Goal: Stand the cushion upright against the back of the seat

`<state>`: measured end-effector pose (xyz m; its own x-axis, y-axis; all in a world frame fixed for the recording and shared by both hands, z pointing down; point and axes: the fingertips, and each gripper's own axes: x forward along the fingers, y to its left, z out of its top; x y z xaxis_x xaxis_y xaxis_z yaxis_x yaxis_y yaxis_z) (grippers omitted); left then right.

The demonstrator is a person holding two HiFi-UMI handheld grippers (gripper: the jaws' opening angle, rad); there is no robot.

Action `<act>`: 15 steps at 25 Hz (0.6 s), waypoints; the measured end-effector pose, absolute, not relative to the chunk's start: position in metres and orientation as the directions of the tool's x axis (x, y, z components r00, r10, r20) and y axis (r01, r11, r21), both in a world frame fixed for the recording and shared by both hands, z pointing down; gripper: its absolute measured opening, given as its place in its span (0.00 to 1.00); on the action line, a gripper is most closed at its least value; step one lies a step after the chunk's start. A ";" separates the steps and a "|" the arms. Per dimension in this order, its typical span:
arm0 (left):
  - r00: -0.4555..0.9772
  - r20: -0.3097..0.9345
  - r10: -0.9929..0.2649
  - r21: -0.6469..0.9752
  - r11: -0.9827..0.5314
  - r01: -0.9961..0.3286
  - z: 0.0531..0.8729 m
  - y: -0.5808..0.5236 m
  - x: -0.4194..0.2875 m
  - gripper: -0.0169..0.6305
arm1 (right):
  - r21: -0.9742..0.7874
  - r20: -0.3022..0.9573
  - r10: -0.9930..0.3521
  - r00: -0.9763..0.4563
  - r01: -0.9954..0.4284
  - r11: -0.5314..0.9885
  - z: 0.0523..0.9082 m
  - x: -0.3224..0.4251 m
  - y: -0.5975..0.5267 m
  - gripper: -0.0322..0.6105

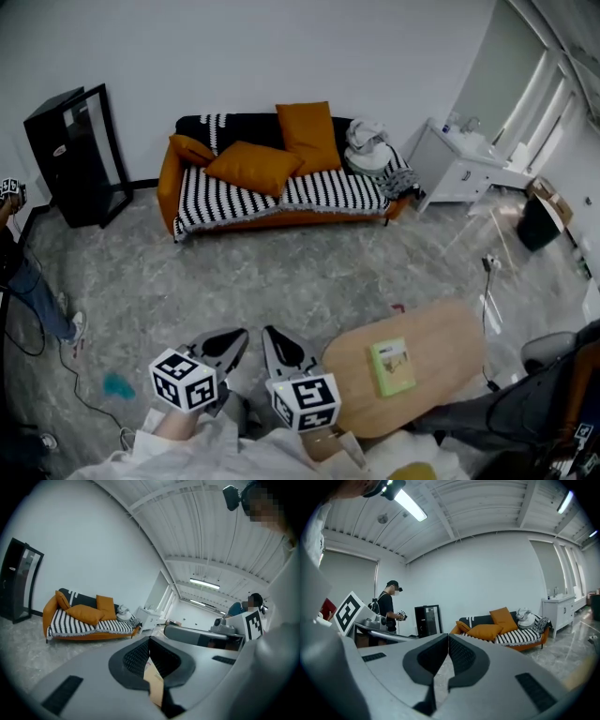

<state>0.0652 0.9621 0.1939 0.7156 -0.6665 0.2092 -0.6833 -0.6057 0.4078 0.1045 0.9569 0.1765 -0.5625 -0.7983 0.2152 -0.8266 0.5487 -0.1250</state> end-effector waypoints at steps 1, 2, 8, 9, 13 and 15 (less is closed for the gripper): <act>0.713 0.204 -0.671 0.409 -0.603 -0.685 0.192 0.960 0.066 0.04 | -0.129 0.214 -0.797 -0.565 -0.825 0.550 0.177 0.105 0.956 0.07; 0.709 0.198 -0.676 0.406 -0.602 -0.687 0.190 0.956 0.067 0.04 | -0.132 0.212 -0.797 -0.566 -0.824 0.550 0.179 0.105 0.954 0.07; 0.711 0.218 -0.669 0.403 -0.602 -0.690 0.201 0.926 0.071 0.04 | -0.143 0.210 -0.803 -0.558 -0.830 0.539 0.186 0.106 0.920 0.07; 0.711 0.220 -0.668 0.404 -0.600 -0.690 0.203 0.918 0.071 0.04 | -0.141 0.212 -0.803 -0.557 -0.830 0.539 0.187 0.107 0.911 0.07; 0.720 0.217 -0.660 0.403 -0.611 -0.682 0.206 0.877 0.064 0.04 | -0.142 0.221 -0.805 -0.550 -0.835 0.531 0.192 0.104 0.869 0.07; 0.721 0.220 -0.657 0.397 -0.615 -0.681 0.207 0.851 0.054 0.04 | -0.143 0.223 -0.808 -0.546 -0.838 0.526 0.192 0.096 0.844 0.07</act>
